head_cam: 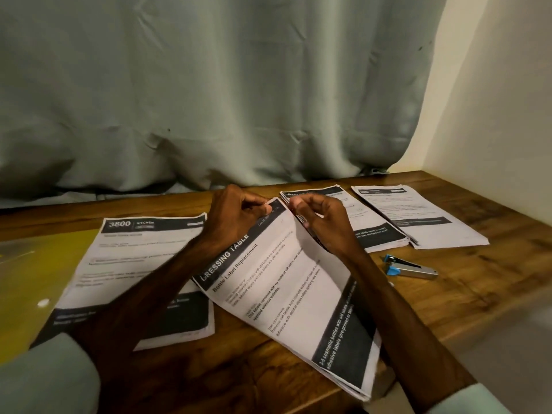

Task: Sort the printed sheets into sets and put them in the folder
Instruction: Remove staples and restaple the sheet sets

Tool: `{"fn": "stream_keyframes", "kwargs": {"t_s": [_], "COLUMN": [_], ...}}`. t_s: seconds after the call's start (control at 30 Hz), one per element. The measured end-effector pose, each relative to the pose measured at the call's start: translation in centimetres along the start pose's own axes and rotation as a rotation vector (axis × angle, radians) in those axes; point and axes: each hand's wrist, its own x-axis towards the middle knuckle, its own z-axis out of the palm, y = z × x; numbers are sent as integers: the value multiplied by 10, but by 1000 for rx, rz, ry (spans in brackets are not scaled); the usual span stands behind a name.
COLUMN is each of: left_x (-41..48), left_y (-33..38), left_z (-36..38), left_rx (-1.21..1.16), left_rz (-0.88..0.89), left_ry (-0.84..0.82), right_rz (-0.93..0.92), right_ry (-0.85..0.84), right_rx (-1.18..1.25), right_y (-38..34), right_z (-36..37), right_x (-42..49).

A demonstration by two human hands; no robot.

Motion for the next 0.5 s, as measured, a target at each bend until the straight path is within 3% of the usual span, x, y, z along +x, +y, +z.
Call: {"fn": "stream_keyframes", "kwargs": {"t_s": [0.17,0.37,0.5], "left_x": [2,2,2], "left_y": [2,1,-1], "left_z": [0,0,2], "left_rx": [49,60,73], "left_rz": [59,131,153], "left_ry": [12,16,-6], "right_rz": [10,203,303], "right_ry": [55,-200,-328], "right_rx": [-209,-675,-732], "right_y": [12,26,30], "right_z": [-59,-160,-166], "right_x": [-25,-71,-88]}}
